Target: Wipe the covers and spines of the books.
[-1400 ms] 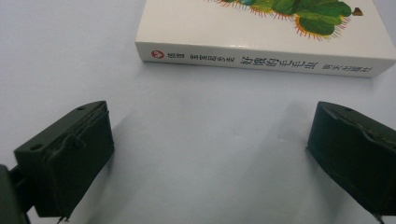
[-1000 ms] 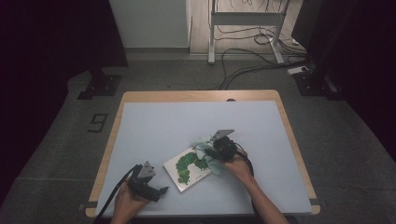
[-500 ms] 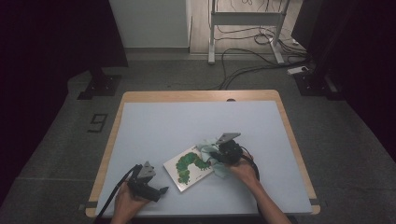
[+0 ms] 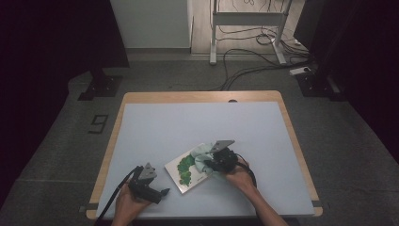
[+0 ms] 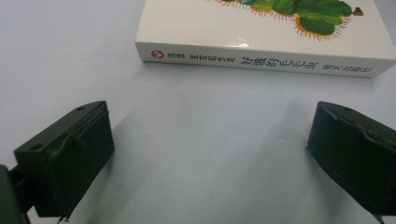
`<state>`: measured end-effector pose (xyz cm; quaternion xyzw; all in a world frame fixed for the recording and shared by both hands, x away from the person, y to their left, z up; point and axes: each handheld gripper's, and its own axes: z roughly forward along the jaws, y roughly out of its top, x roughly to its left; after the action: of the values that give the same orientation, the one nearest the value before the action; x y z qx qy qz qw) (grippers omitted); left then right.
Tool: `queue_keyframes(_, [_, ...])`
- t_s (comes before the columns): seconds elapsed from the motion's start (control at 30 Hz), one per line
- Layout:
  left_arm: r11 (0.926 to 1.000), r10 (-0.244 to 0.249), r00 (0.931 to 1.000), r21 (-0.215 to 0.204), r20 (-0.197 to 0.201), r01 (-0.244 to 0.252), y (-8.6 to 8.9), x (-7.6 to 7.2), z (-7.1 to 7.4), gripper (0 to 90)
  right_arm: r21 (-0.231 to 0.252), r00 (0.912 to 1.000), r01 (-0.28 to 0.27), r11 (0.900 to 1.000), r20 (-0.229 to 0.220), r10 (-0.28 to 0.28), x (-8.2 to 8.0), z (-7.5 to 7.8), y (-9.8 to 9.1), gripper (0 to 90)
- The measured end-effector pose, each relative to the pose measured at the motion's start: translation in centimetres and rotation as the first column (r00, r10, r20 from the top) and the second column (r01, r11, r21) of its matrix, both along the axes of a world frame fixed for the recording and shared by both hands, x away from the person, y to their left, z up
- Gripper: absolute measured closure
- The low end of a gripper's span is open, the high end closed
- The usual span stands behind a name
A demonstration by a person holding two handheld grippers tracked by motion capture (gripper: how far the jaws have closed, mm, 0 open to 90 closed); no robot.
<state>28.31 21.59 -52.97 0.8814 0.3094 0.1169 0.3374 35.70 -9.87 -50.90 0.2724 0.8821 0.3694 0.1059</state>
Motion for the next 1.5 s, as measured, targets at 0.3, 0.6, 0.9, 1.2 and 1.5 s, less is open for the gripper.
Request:
queue_keyframes(0.3, [1.0, -0.002, 1.0, 0.001, 0.0, 0.002, 0.0, 0.0, 0.0, 0.0, 0.028, 0.9878, -0.155, 0.9875, -0.007, 0.155, -2.7, 0.1, 5.3, 72.9])
queue_keyframes(0.6, [1.0, -0.001, 1.0, 0.002, 0.002, 0.001, 0.0, 0.0, 0.0, 0.1, 0.026, 0.9702, -0.242, 0.9699, 0.001, 0.242, -4.9, 0.2, 7.8, 72.9])
queue_keyframes(0.9, [1.0, -0.001, 1.0, 0.003, 0.003, 0.001, 0.0, 0.0, 0.0, 0.1, 0.045, 0.962, -0.272, 0.9611, -0.005, 0.273, -6.0, 0.1, 7.7, 72.7])
queue_keyframes(1.2, [1.0, -0.001, 1.0, 0.002, 0.003, 0.001, 0.0, 0.0, 0.0, 0.1, 0.048, 0.9557, -0.293, 0.955, -0.019, 0.294, -6.3, 0.1, 6.9, 72.7])
queue_keyframes(1.5, [1.0, 0.0, 1.0, 0.002, 0.002, 0.0, 0.0, 0.0, 0.0, 0.1, 0.05, 0.9634, -0.264, 0.9632, -0.033, 0.266, -5.9, 0.1, 5.3, 73.1])
